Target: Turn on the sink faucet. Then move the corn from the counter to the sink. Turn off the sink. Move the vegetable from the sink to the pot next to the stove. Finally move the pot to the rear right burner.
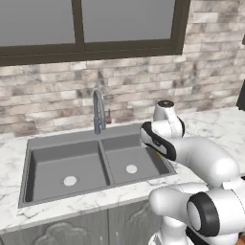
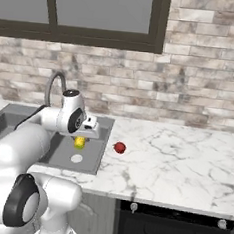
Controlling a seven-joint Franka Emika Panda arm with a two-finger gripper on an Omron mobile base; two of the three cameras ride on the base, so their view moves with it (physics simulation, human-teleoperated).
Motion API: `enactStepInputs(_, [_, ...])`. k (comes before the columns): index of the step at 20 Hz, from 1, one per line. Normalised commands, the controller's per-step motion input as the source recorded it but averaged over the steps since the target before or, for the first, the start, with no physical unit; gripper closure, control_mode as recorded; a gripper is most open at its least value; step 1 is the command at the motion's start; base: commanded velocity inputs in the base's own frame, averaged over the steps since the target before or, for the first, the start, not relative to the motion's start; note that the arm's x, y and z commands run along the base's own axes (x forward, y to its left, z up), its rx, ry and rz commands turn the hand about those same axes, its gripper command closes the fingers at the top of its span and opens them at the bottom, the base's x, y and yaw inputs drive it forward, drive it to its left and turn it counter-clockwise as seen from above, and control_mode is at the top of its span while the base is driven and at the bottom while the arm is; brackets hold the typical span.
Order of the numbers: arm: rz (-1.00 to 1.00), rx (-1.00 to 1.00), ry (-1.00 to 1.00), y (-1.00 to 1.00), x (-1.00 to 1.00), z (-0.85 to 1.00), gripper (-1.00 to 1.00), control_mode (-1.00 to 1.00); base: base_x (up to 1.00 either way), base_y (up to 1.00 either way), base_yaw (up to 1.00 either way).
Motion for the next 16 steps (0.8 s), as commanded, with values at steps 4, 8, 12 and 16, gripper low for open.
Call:
enactStepInputs(4, [0.0, 0.0, 0.0, 0.0, 0.0, 0.0, 1.0, 1.0, -0.17, -0.23, -0.47])
enactStepInputs(8, [0.0, 0.0, 0.0, 0.0, 0.0, 0.0, 1.0, 1.0, -0.13, -0.14, -0.54])
enactStepInputs(12, [0.0, 0.0, 0.0, 0.0, 0.0, 0.0, 1.0, 1.0, -0.07, -0.12, -0.57])
enactStepInputs(16, [0.0, 0.0, 0.0, 0.0, 0.0, 0.0, 1.0, 1.0, -0.01, -0.2, -0.57])
